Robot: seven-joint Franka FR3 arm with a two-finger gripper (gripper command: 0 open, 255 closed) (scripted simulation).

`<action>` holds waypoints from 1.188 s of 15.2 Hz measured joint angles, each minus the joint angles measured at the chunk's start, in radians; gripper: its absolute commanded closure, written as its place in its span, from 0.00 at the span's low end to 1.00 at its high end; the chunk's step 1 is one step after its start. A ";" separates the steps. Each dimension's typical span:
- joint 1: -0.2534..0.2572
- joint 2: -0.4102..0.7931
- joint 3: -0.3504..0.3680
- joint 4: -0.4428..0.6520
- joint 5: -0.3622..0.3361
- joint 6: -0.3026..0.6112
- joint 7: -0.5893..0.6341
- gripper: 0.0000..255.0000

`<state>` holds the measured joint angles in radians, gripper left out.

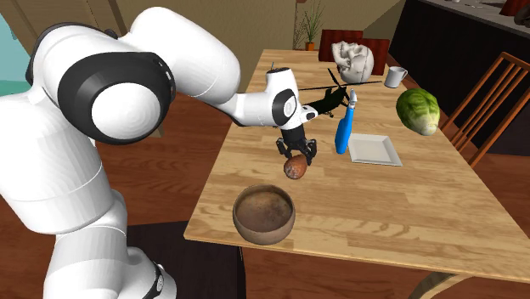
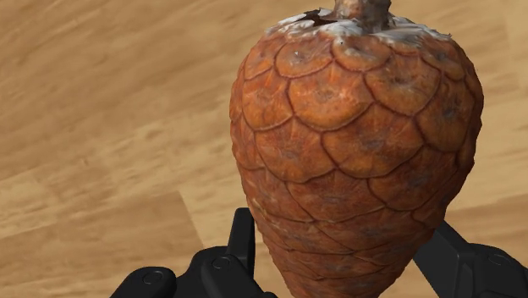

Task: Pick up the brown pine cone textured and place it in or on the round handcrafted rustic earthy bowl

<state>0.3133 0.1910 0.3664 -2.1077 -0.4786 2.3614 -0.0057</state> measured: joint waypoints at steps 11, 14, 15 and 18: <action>-0.007 -0.056 0.013 0.028 0.057 -0.071 -0.053 1.00; -0.009 -0.073 0.016 0.048 0.076 -0.103 -0.075 1.00; -0.008 -0.080 0.018 0.052 0.083 -0.114 -0.079 1.00; -0.008 -0.101 0.022 0.070 0.103 -0.148 -0.097 1.00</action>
<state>0.3048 0.0899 0.3879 -2.0378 -0.3760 2.2137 -0.1032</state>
